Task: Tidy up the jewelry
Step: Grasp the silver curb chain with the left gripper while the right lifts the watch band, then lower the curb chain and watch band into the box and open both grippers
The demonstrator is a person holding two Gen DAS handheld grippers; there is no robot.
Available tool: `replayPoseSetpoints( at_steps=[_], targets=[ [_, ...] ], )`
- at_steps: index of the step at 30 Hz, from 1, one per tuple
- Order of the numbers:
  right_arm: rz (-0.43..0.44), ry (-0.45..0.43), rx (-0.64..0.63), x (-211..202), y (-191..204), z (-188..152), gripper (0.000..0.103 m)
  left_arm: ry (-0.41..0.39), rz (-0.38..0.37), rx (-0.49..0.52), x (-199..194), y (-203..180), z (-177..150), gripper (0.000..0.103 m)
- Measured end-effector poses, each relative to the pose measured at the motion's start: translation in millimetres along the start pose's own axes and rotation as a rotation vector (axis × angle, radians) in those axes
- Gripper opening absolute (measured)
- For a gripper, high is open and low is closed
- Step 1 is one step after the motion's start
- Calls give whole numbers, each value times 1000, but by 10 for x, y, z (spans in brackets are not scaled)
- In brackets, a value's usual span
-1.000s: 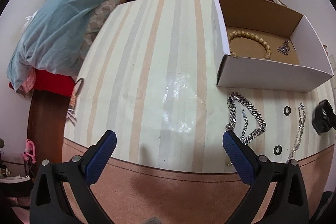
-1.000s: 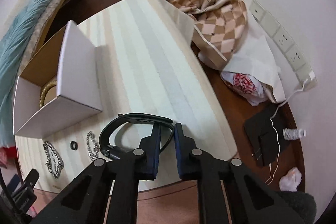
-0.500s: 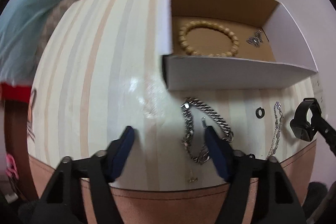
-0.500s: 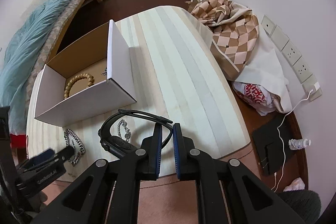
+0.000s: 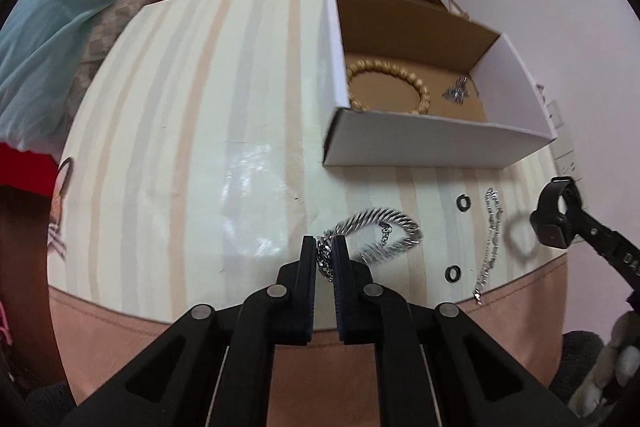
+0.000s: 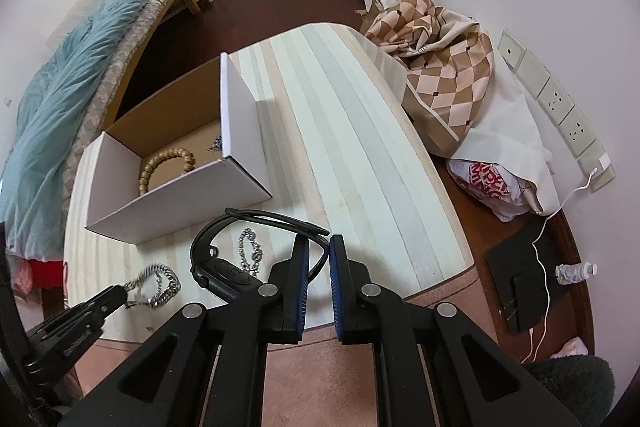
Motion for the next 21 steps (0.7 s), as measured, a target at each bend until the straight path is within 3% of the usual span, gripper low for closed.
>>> replayPoseSetpoints(
  at_steps=[10, 21],
  targets=[
    [65, -11, -6, -261, 137, 43, 10, -100, -47, -9, -545, 125, 106, 5],
    [181, -57, -78, -728, 701, 430, 10, -270, -135, 46, -1379, 10, 797, 5]
  ],
)
Point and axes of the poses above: each gripper's, at about its wrist camera, not at the fingertips, and x roughly the way its jaws point, y to its left, z to its top, the point moved 2 cm from there along x, roughly the way its jaws point, and after that the axes turned 13 degrees about x, right-handed, at the moved point
